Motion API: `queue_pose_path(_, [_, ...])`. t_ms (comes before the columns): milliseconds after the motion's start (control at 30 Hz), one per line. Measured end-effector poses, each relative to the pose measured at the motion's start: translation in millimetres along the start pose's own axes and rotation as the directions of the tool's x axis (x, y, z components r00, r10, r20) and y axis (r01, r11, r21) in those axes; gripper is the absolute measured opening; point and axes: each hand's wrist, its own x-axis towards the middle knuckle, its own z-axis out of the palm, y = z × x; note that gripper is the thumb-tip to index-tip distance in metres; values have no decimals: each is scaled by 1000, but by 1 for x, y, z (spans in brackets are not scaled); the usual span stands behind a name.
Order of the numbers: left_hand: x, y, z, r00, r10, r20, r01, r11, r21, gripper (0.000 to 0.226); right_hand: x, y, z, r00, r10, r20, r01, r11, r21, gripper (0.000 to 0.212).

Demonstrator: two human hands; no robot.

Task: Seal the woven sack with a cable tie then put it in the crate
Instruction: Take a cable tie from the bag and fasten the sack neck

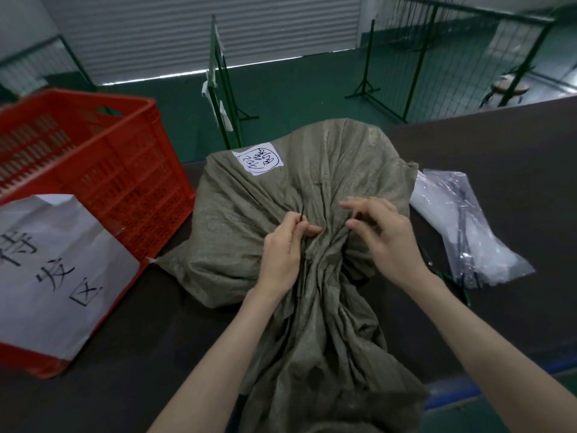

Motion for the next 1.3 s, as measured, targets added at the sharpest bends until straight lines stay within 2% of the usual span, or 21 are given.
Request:
queue_pose_path(67, [3,-4,4,1000,-17,10,17,999,37,17,11,-2,9,999,13,36,-16,997,75,11])
queue_pose_path(233, [7,-11,11,996,-55,-64,59,997,57,19,39,-2,32,983,160,88,-175,962,211,11])
queue_pose_path(367, [10,-14,15,981,-157,-111,155,988,-25,26,51,6,51,932,357,58,-343,821,457,14])
queue_pose_path(433, [12,-15,17,972,-194,-132,187,980,-60,28,54,10,57,915,398,64,-377,789,485,19])
queue_pose_path(567, [17,-17,22,965,-223,-135,210,972,-102,30,58,13,58,907,390,156,-415,772,482,19])
queue_pose_path(800, [21,-18,18,958,-285,-2,259,873,-414,32,61,21,47,885,319,339,-461,703,541,17])
queue_pose_path(1100, [25,-21,6,961,-216,176,273,851,-449,32,61,19,45,868,268,418,-476,687,549,19])
queue_pose_path(1300, [26,-21,4,949,-226,220,305,833,-462,32,62,17,43,866,264,424,-479,682,554,18])
